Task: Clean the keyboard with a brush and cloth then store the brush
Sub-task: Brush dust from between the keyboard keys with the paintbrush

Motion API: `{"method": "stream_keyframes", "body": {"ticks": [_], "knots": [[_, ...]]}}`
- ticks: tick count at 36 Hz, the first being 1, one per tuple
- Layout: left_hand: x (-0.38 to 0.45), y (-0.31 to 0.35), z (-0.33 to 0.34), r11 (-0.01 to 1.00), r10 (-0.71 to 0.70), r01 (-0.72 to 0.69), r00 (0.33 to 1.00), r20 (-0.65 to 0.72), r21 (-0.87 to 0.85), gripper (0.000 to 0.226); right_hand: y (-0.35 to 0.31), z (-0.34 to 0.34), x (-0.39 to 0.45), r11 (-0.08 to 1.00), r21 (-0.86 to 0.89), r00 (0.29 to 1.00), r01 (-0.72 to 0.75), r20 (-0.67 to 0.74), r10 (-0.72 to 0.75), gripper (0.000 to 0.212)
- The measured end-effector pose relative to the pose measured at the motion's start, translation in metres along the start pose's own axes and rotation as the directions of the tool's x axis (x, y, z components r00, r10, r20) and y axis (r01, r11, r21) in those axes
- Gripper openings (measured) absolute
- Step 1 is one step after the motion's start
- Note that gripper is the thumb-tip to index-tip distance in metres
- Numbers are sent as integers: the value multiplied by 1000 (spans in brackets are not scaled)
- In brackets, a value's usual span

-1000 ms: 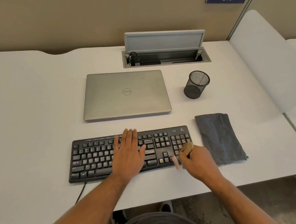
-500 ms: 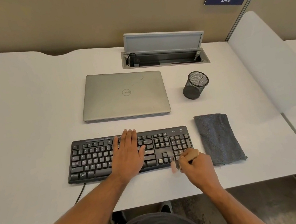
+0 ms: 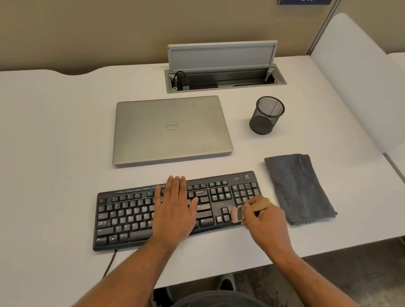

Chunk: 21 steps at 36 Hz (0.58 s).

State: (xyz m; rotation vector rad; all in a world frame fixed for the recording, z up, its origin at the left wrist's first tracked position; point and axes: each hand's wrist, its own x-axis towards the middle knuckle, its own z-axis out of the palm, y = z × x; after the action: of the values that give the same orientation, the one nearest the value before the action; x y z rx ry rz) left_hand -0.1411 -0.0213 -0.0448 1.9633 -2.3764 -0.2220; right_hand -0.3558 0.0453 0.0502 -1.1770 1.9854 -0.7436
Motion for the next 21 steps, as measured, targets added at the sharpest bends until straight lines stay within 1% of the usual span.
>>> {"method": "stream_keyframes", "body": {"ticks": [3, 8, 13, 15, 16, 19, 21], "knots": [[0, 0, -1, 1000, -1, 0, 1000, 9, 1, 77, -4, 0, 3, 1000, -6, 997, -28, 70, 28, 24], [0, 0, -1, 1000, 2, -2, 1000, 13, 3, 78, -9, -4, 8, 999, 25, 1000, 23, 2, -23, 21], [0, 0, -1, 1000, -5, 4, 1000, 13, 3, 77, -6, -1, 7, 984, -162, 989, 79, 138, -57, 22], [0, 0, -1, 1000, -4, 4, 1000, 12, 4, 76, -5, -3, 8, 978, -189, 985, 83, 164, -51, 23], [0, 0, -1, 1000, -4, 4, 1000, 12, 5, 76, -4, -3, 8, 979, -182, 986, 88, 155, -60, 24], [0, 0, -2, 1000, -2, 2, 1000, 15, 11, 75, -6, -5, 8, 982, -122, 988, 148, 54, -142, 22], [0, 1, -2, 1000, 0, 0, 1000, 15, 15, 75, -8, -4, 6, 979, -118, 986, 164, 58, -159, 19]]}}
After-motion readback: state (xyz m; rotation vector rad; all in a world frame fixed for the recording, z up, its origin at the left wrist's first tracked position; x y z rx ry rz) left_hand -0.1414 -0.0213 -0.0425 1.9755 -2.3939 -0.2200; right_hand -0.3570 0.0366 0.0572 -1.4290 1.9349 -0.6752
